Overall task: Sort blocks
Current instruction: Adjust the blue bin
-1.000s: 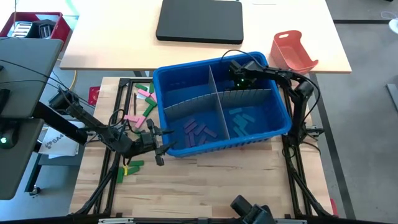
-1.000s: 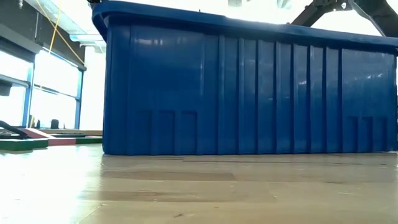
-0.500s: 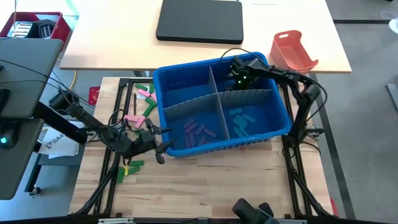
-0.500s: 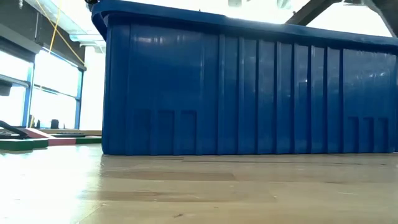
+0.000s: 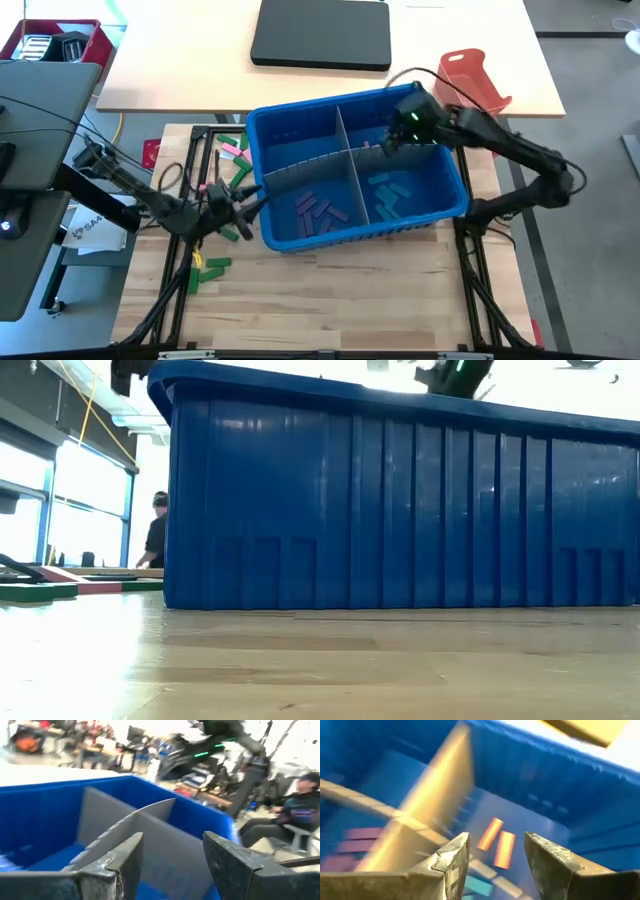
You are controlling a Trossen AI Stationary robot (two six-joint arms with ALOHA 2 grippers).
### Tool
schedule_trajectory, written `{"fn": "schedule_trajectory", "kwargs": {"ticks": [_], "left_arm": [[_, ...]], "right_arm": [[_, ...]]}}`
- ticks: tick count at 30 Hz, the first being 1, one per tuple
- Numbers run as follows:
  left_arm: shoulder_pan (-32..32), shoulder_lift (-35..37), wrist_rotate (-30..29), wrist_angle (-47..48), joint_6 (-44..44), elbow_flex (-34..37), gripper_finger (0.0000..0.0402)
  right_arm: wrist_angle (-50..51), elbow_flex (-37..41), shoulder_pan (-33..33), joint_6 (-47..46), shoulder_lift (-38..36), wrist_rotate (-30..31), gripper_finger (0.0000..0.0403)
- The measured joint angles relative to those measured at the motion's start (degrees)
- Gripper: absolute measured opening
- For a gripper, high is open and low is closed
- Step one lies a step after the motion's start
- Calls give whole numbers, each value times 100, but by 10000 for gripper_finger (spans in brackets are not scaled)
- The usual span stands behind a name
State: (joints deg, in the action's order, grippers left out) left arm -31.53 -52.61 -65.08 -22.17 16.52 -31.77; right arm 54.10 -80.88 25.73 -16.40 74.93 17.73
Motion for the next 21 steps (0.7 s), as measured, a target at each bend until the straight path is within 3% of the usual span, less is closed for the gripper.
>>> {"fn": "schedule_trajectory", "kwargs": {"ticks": [4, 9, 14, 21], "left_arm": [[573, 742, 67, 2605, 1371, -360, 188], [1668, 1031, 853, 5204, 2540, -1123, 167], [2872, 1026, 1436, 5909, 2479, -1335, 171], [4636, 991, 3049, 5818, 2009, -1333, 238]], "right_arm": [[5, 0, -1133, -287, -568, 613, 185], [109, 0, -2346, -364, -867, 1166, 186], [357, 0, -2984, -706, -820, 1574, 186], [840, 2, -3305, -930, -558, 2229, 186]]}}
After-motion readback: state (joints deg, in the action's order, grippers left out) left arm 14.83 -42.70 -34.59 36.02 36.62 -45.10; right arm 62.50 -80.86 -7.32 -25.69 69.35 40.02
